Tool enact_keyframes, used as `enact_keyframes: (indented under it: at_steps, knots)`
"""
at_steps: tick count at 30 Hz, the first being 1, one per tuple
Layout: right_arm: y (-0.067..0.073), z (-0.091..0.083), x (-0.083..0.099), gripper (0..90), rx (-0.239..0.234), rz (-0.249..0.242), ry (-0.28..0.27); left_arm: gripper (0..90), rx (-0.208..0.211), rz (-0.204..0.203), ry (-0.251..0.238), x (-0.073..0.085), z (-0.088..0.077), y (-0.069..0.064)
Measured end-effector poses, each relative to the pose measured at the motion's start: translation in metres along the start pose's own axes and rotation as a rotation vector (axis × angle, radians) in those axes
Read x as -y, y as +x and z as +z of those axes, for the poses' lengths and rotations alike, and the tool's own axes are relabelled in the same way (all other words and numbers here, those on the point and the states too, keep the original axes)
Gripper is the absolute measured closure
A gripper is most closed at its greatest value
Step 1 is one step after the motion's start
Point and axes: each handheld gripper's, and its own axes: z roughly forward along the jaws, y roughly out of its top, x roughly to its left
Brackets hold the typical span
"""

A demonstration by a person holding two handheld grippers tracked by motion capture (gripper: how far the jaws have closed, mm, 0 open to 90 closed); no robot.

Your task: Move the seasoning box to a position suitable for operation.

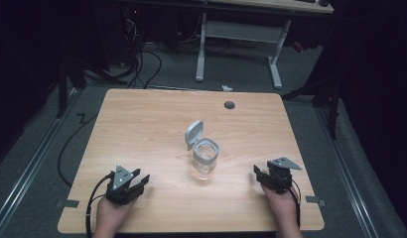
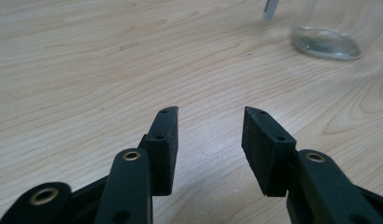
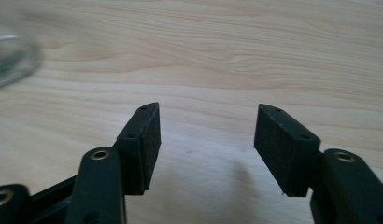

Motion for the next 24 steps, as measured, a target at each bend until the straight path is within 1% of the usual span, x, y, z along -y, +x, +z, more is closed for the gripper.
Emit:
enact_keyframes:
  at_steps: [1,2,3,4,5,6,7,8,9,10,12,13,14,15,16,18,19,20,22,24]
  knots:
    - [0.0,0.0,0.0,42.0,0.0,0.0,0.0,56.3,0.0,0.0,0.0,0.0,0.0,0.0]
    - [0.005,-0.003,0.003,47.9,-0.013,-0.039,-0.001,55.8,0.002,-0.005,0.002,0.0,0.002,0.0]
    - [0.005,-0.003,0.003,47.9,-0.013,-0.039,-0.001,55.8,0.001,-0.003,0.005,0.001,0.003,0.0]
    - [0.008,-0.007,0.006,57.9,-0.011,-0.037,-0.016,54.9,0.002,0.002,0.014,0.003,0.006,-0.002]
    - [0.008,-0.007,0.006,57.9,-0.011,-0.037,-0.016,54.9,0.002,0.002,0.014,0.003,0.006,-0.002]
    - [0.009,-0.009,0.006,62.6,-0.03,-0.023,-0.03,54.9,0.007,0.009,0.026,0.004,0.006,-0.004]
    - [0.011,-0.009,0.005,64.9,-0.048,-0.017,-0.034,54.9,0.012,0.012,0.03,0.004,0.006,-0.004]
    - [0.012,-0.009,0.005,66.8,-0.062,-0.027,-0.045,54.9,0.018,0.005,0.029,0.003,0.005,-0.004]
    - [0.012,-0.009,0.005,66.8,-0.062,-0.027,-0.045,54.6,0.018,0.005,0.029,0.003,0.005,-0.004]
    - [0.017,-0.011,0.003,70.9,-0.081,-0.031,-0.057,54.1,0.023,-0.004,0.026,0.002,0.004,-0.004]
    - [0.022,-0.012,0.001,74.3,-0.094,-0.042,-0.072,53.1,0.034,-0.015,0.026,0.001,0.002,-0.001]
    - [0.022,-0.012,0.001,74.3,-0.094,-0.042,-0.072,52.5,0.034,-0.015,0.026,0.001,0.002,-0.001]
    - [0.028,-0.01,-0.003,76.1,-0.105,-0.053,-0.085,51.9,0.036,-0.015,0.024,0.0,0.001,0.001]
    - [0.028,-0.01,-0.003,76.1,-0.105,-0.053,-0.085,51.5,0.038,-0.018,0.023,0.0,0.001,0.002]
    - [0.032,-0.008,-0.006,78.4,-0.112,-0.06,-0.082,51.0,0.043,-0.034,0.013,-0.003,0.0,0.004]
    - [0.037,-0.005,-0.008,78.7,-0.106,-0.085,-0.071,49.6,0.049,-0.042,0.002,-0.005,-0.001,0.007]
    - [0.037,-0.005,-0.008,78.7,-0.106,-0.085,-0.071,49.0,0.049,-0.042,0.002,-0.005,-0.001,0.007]
    - [0.041,-0.001,-0.01,79.4,-0.116,-0.092,-0.058,48.4,0.052,-0.053,-0.01,-0.008,-0.002,0.009]
    - [0.044,0.0,-0.012,79.8,-0.118,-0.112,-0.05,47.5,0.051,-0.051,-0.016,-0.009,-0.003,0.011]
    - [0.047,0.001,-0.016,80.1,-0.12,-0.118,-0.054,46.5,0.05,-0.045,-0.022,-0.011,-0.005,0.013]
